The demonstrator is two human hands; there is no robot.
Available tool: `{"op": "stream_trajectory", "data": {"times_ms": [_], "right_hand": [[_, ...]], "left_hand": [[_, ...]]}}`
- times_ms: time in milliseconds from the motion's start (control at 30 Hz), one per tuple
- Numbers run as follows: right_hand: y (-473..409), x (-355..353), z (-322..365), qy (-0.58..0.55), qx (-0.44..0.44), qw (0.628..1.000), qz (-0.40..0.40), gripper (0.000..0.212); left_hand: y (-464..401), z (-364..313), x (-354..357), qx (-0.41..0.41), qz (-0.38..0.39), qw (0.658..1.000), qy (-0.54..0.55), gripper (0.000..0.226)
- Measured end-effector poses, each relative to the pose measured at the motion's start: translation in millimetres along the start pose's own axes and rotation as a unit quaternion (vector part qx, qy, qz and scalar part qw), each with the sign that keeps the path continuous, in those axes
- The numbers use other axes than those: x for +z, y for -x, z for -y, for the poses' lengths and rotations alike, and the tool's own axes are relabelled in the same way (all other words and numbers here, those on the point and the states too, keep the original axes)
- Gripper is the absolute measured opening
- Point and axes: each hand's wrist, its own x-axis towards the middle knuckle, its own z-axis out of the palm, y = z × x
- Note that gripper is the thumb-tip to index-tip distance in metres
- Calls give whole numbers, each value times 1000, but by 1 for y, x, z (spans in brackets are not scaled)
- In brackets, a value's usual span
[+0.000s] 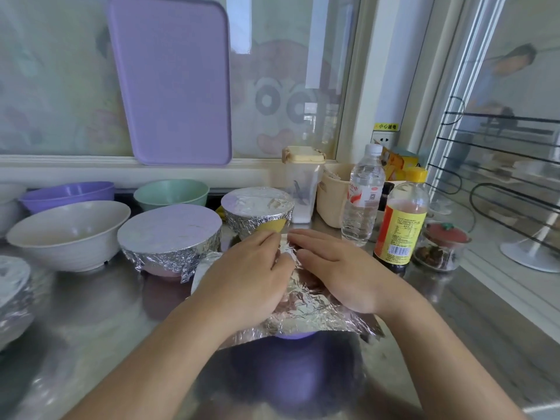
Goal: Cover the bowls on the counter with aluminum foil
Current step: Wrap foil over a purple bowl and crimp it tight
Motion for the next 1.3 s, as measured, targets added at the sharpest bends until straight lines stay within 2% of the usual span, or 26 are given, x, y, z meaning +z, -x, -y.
{"op": "stream_trajectory", "data": {"times_ms": [33,100,167,300,467,733,900,1067,1200,1300], "right_hand": [[0,1,-1,-19,5,1000,0,42],[1,4,-1,-52,7,999,-8,41],[1,5,-1,-36,5,999,-20,42],[1,4,2,-3,-2,1000,-28,41],[1,5,0,5,6,1000,-27,43],[3,6,4,35,23,999,-18,49],[4,5,7,48,28,998,-16,48],[1,-5,18,78,38,996,20,44],[-8,-3,30,143,18,988,49,50],[-9,8,31,156,-4,987,36,50]], "left_hand": [[0,1,1,6,-18,1000,18,57],[1,1,2,2,-27,999,37,43],[0,1,2,-8,-39,997,71,33],[0,1,3,-5,-82,985,151,28],[2,1,5,-1,-99,984,150,28],[3,0,4,3,-83,991,105,35],[8,0,6,8,-70,995,74,54],[13,-1,8,9,-70,997,11,41],[9,2,10,44,-60,995,-59,76],[13,3,9,64,-48,989,-123,85]]}}
